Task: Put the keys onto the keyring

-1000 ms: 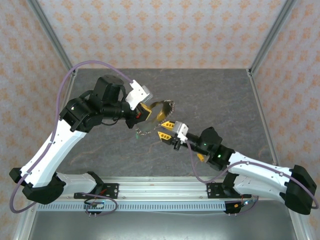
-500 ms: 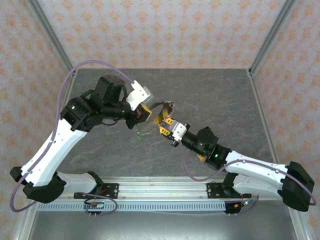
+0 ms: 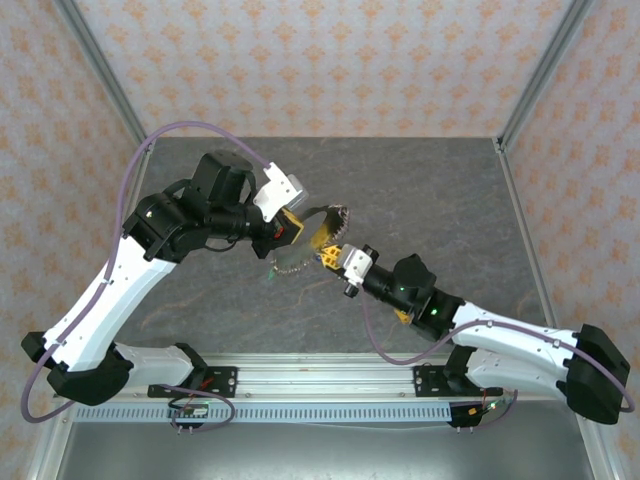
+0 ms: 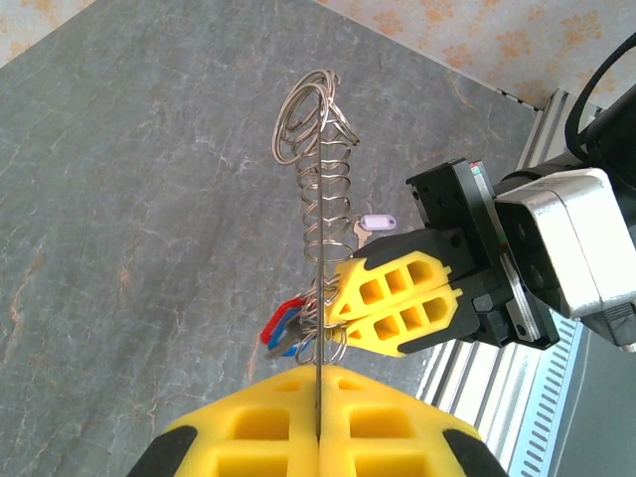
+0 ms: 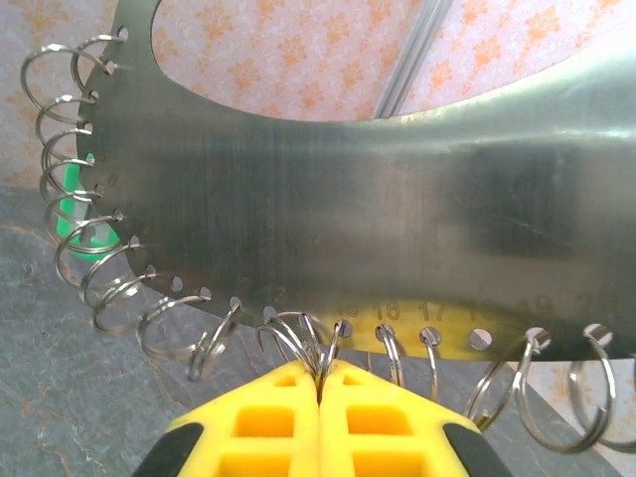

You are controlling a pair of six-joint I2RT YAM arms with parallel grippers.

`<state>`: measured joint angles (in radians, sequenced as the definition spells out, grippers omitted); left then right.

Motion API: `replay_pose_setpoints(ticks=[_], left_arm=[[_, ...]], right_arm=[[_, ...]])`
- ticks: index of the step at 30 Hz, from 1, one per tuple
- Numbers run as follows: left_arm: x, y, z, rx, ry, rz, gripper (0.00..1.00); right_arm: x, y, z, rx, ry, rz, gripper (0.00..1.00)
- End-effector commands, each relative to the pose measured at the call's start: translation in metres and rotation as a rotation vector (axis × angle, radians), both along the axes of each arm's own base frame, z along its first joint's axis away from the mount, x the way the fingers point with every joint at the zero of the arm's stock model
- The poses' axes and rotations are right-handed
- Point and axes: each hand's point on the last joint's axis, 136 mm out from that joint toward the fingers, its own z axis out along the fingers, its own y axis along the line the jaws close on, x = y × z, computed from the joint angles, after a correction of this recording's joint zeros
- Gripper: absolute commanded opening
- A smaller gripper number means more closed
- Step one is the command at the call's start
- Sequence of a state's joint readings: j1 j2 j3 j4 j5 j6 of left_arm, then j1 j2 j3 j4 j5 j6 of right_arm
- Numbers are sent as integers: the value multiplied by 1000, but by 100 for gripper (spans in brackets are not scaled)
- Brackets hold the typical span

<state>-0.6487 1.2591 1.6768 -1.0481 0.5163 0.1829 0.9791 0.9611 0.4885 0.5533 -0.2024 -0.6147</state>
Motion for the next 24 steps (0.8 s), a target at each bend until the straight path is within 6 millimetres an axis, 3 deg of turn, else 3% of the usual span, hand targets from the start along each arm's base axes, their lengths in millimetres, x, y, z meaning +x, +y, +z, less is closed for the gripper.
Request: replay_pose_setpoints(ticks=[1,7,9,11,13,16,24], left_arm=[[5,1,20,-43,-71,35,0],[12,-2,15,-79,1,48,0],[12,-4,17,-109,24,41,0],[11,-5,19,-122,24,32,0],[9,-4,20,-121,17,20,0],[7,-1,19,-112,7,19,0],[8,2,18,-85,-5,24,0]], right_arm=[[1,-14,11,125,14,-18,0],[-14,-17,27,247,49,81,0],[-18,-16,24,247,75,112,0],[-14,-17,9,167,90,81,12],[1,-30,-6,94,93,-39,35],[17,-49,-13,26,63,-183,42],[-27,-16,21,34,4,136,29]])
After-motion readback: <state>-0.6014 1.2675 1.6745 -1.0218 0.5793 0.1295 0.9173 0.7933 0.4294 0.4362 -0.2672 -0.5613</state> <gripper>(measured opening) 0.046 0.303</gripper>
